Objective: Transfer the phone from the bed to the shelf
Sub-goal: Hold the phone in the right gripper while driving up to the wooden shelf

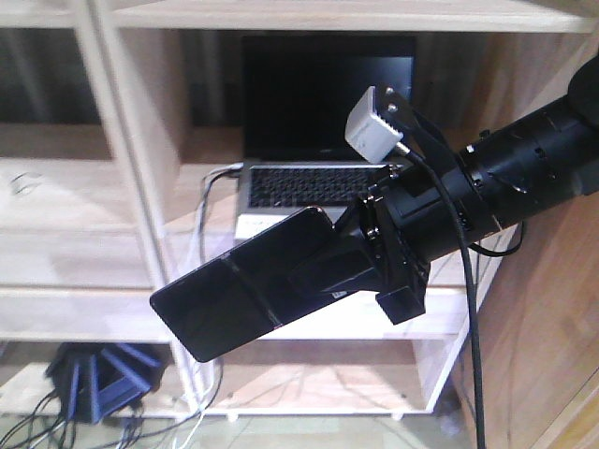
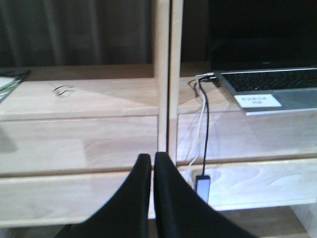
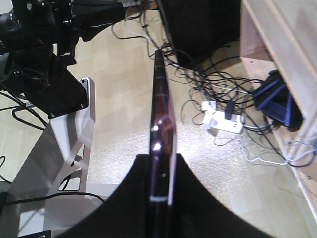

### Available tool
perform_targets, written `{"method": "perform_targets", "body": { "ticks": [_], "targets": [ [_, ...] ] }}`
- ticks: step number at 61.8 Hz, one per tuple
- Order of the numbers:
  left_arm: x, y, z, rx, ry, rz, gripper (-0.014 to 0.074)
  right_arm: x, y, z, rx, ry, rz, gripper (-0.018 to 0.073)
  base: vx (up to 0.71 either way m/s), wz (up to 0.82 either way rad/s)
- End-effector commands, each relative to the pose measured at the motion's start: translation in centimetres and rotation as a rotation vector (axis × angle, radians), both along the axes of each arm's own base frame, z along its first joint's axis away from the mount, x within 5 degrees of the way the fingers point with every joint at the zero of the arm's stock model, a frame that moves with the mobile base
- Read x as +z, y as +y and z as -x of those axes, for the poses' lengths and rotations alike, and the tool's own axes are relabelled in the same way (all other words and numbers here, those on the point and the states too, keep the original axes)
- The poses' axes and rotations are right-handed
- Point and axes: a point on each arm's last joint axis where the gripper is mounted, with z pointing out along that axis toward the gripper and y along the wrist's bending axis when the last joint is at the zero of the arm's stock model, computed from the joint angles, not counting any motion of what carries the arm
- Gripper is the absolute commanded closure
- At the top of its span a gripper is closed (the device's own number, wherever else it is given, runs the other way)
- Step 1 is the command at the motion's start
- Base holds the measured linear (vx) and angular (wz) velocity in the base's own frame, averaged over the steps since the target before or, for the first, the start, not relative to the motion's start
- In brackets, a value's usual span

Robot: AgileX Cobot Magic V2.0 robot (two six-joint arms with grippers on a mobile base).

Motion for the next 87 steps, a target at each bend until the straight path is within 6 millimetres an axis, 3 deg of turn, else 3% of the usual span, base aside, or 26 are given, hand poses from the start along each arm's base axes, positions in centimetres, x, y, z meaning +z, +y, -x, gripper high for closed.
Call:
{"method": "perform_targets", "body": {
  "ticks": [1, 87],
  "targets": [
    [0.62, 0.07, -0.06, 0.010, -0.073, 0.017, 0.0596, 2.30, 0.00, 1.37, 0.051, -0.009, -0.089, 0.0561, 0.22, -0.23],
    [0.62, 0.07, -0.06, 0.010, -0.073, 0.017, 0.0596, 2.30, 0.00, 1.37, 0.051, -0.009, -0.089, 0.0561, 0.15, -0.03]
  ]
}}
